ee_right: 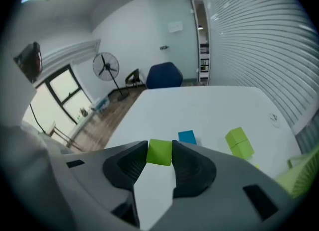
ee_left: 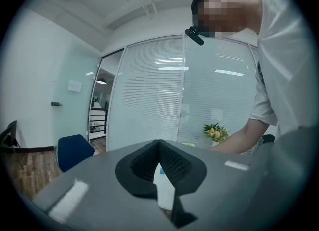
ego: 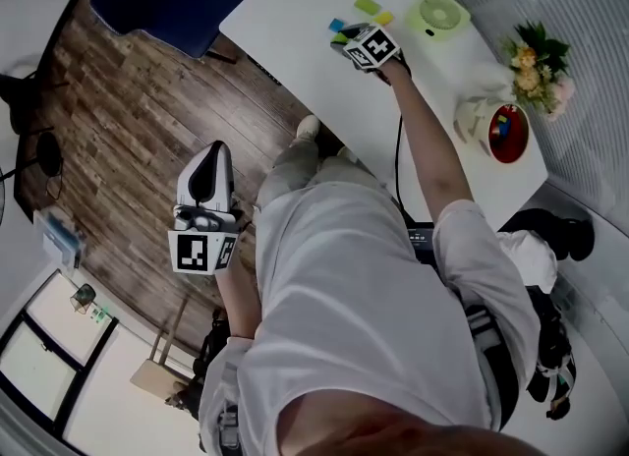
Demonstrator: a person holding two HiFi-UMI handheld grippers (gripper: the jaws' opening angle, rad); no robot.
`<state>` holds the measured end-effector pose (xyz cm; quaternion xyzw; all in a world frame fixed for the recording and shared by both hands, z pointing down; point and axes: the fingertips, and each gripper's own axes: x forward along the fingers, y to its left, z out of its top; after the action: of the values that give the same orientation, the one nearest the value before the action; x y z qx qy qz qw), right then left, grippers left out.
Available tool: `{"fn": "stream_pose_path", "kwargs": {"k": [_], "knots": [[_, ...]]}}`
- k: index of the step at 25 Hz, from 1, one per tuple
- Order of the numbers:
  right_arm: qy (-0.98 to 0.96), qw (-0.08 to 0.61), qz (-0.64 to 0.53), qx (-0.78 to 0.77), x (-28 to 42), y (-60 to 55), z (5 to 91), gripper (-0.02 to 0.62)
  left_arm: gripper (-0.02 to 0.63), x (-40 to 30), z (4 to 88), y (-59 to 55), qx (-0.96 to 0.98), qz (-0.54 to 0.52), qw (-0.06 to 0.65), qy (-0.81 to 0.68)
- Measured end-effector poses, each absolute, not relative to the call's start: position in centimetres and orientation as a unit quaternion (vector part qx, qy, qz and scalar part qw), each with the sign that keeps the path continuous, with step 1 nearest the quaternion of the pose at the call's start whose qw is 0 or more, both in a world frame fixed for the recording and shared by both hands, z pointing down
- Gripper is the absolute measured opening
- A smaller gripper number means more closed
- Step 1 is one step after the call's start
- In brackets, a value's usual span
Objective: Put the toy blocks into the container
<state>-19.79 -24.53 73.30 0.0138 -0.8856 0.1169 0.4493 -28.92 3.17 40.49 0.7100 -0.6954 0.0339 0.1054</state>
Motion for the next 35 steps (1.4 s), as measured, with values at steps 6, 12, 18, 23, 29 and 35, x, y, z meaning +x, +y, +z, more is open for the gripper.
{"fn": "stream_pose_path", "kwargs": {"k": [6,12,18,23,29,35], "knots": [[-0.939,0.286,0.181,0.064,-18.0,-23.9,66.2,0.152,-0.002,-26.4,39.5,-0.5,0.757,0.037,0.088,-0.646],[-0.960,0.139,0.204,0.132,-12.6,-23.6,57.8,0.152,-0.002,-22.2,38.8,-4.6,0.809,0.043,0.072,-0.582],[-0.960,0.048,0.173,0.213,-3.4,-23.7,50.5,0.152,-0.002,-15.4,38.2,-8.8,0.866,0.047,0.050,-0.495],[-0.944,-0.006,0.135,0.301,5.4,-23.4,46.6,0.152,-0.002,-9.7,38.3,-11.3,0.906,0.040,0.032,-0.420],[-0.915,-0.027,0.104,0.389,13.7,-20.9,44.6,0.150,-0.002,-5.5,38.6,-12.2,0.926,0.038,0.023,-0.375],[-0.863,0.026,0.070,0.500,21.9,-19.1,44.8,0.149,-0.002,-3.2,38.8,-13.0,0.940,0.032,0.018,-0.339]]}}
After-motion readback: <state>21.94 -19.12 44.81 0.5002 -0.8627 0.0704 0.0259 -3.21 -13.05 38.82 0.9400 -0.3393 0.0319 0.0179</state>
